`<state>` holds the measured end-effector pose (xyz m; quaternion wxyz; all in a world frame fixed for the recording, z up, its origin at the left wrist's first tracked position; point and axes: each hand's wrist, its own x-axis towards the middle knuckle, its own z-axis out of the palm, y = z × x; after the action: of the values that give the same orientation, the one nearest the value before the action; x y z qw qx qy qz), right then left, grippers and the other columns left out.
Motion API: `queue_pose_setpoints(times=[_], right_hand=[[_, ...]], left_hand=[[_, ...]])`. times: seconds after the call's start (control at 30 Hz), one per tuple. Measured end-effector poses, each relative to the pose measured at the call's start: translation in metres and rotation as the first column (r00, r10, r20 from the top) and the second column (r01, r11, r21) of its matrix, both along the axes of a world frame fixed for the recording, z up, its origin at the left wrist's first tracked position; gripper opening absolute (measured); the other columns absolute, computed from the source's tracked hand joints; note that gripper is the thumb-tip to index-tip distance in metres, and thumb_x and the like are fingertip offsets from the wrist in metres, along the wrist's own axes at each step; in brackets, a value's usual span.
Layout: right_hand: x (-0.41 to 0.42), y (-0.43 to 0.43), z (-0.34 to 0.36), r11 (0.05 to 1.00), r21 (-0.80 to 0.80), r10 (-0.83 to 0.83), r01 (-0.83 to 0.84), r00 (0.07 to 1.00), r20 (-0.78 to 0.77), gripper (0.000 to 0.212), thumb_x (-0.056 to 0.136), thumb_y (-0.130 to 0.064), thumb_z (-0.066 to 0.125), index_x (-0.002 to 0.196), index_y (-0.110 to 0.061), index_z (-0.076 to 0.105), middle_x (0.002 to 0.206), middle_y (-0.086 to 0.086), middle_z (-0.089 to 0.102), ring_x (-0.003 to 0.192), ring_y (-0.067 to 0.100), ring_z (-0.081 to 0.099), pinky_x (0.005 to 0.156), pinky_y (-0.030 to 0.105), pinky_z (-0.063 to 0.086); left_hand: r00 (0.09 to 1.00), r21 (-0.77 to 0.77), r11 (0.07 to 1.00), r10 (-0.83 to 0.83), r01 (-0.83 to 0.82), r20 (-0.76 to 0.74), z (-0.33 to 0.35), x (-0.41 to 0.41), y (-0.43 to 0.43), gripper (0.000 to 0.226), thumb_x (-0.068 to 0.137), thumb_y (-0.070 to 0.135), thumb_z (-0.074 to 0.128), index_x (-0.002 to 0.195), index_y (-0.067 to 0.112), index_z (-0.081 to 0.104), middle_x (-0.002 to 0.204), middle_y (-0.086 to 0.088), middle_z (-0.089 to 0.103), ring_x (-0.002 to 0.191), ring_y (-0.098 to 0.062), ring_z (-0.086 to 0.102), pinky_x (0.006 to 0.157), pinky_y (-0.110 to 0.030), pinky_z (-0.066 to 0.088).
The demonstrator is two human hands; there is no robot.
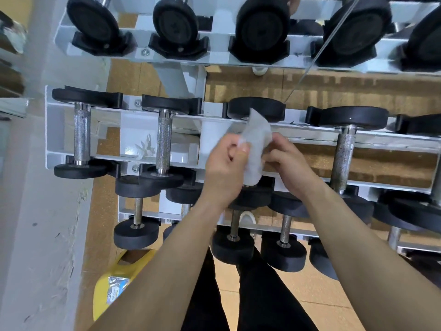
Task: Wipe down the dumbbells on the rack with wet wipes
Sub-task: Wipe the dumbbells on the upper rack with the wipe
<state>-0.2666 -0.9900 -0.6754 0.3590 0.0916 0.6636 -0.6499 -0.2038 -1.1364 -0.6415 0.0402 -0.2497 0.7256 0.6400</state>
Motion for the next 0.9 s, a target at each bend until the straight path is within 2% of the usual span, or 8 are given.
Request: queue_pose_setpoints(times=[0.1, 0.23, 0.33, 0.43, 0.63, 0.73, 0.83, 0.9], right_hand=[[0.004, 0.015, 0.0, 0.999, -0.026, -0.019, 0.02, 0.999, 0.038, 0.041, 0.077, -0.015, 0.065, 0.113, 0.004, 0.063, 0.107, 0.01, 0.069, 0.103, 0.031, 0.067, 0.091, 0.045, 0.051], [-0.001, 0.026, 0.005, 0.983, -0.055, -0.169, 0.175, 0.981, 0.096, 0.026, 0.09, 0.0, 0.067, 0.113, -0.011, 0.064, 0.102, 0.005, 0.074, 0.102, 0.029, 0.07, 0.081, 0.039, 0.058], [-0.007, 0.022, 0.003, 0.978, -0.007, -0.209, 0.209, 0.978, 0.015, 0.046, 0.088, 0.008, 0.065, 0.123, -0.022, 0.06, 0.105, 0.008, 0.07, 0.094, 0.024, 0.07, 0.079, 0.034, 0.061], [-0.008, 0.015, 0.0, 0.974, 0.029, -0.222, 0.224, 0.974, -0.053, 0.077, 0.083, 0.009, 0.063, 0.138, -0.042, 0.047, 0.096, 0.009, 0.055, 0.072, 0.02, 0.055, 0.073, 0.028, 0.052], [-0.003, 0.008, 0.001, 0.951, -0.133, -0.287, 0.279, 0.957, -0.041, 0.083, 0.075, 0.009, 0.058, 0.135, -0.048, 0.05, 0.141, 0.018, 0.046, 0.102, 0.026, 0.058, 0.078, 0.033, 0.053], [0.0, 0.002, -0.004, 0.953, -0.004, -0.302, 0.302, 0.953, -0.01, 0.078, 0.083, 0.011, 0.059, 0.139, -0.042, 0.045, 0.136, 0.003, 0.043, 0.121, 0.018, 0.049, 0.097, 0.033, 0.049], [0.001, -0.005, -0.012, 0.9, 0.236, -0.383, 0.366, 0.923, 0.03, 0.066, 0.089, -0.002, 0.07, 0.139, -0.032, 0.042, 0.122, 0.001, 0.052, 0.108, 0.015, 0.058, 0.09, 0.029, 0.052], [0.002, -0.005, -0.015, 0.883, 0.229, -0.42, 0.409, 0.908, -0.001, 0.062, 0.09, -0.009, 0.073, 0.14, -0.029, 0.042, 0.11, 0.0, 0.058, 0.102, 0.014, 0.062, 0.092, 0.031, 0.054]], left_hand=[[0.995, 0.045, 0.994, 0.104, -0.104, 0.009, -0.01, -0.006, -0.018, 0.011, 0.103, 0.029, 0.054, 0.095, 0.023, 0.06, 0.069, -0.011, 0.05, 0.06, -0.019, 0.045, 0.058, -0.032, 0.038], [0.995, -0.205, 0.978, 0.044, -0.026, 0.085, -0.03, -0.02, -0.027, 0.013, 0.105, 0.027, 0.052, 0.099, 0.018, 0.058, 0.063, 0.006, 0.042, 0.048, -0.002, 0.036, 0.051, -0.021, 0.032], [0.993, -0.369, 0.928, 0.003, 0.043, 0.121, -0.043, -0.028, -0.027, 0.015, 0.106, 0.032, 0.049, 0.102, 0.018, 0.055, 0.069, 0.008, 0.052, 0.061, -0.005, 0.05, 0.06, -0.031, 0.038], [0.994, -0.53, 0.848, 0.044, 0.016, 0.1, -0.047, -0.026, -0.025, 0.017, 0.105, 0.03, 0.048, 0.109, 0.016, 0.057, 0.079, 0.005, 0.06, 0.078, -0.026, 0.06, 0.066, -0.037, 0.043], [0.964, -0.379, 0.89, 0.203, -0.254, -0.17, -0.044, -0.008, -0.013, 0.021, 0.097, 0.009, 0.047, 0.115, 0.019, 0.053, 0.1, 0.008, 0.058, 0.088, -0.012, 0.058, 0.075, -0.041, 0.052], [0.954, -0.273, 0.914, 0.289, -0.301, -0.082, -0.049, -0.002, -0.007, 0.043, 0.093, 0.0, 0.044, 0.124, 0.028, 0.053, 0.11, 0.007, 0.063, 0.108, -0.009, 0.062, 0.088, -0.04, 0.057], [0.943, -0.303, 0.907, 0.327, -0.293, 0.067, -0.054, -0.002, -0.006, 0.037, 0.096, 0.01, 0.051, 0.128, 0.027, 0.053, 0.108, 0.014, 0.06, 0.1, -0.002, 0.06, 0.085, -0.032, 0.052], [0.929, -0.38, 0.876, 0.357, -0.297, 0.094, -0.053, -0.003, -0.007, 0.033, 0.097, 0.016, 0.054, 0.129, 0.02, 0.053, 0.114, 0.008, 0.058, 0.1, -0.01, 0.059, 0.09, -0.033, 0.049]])
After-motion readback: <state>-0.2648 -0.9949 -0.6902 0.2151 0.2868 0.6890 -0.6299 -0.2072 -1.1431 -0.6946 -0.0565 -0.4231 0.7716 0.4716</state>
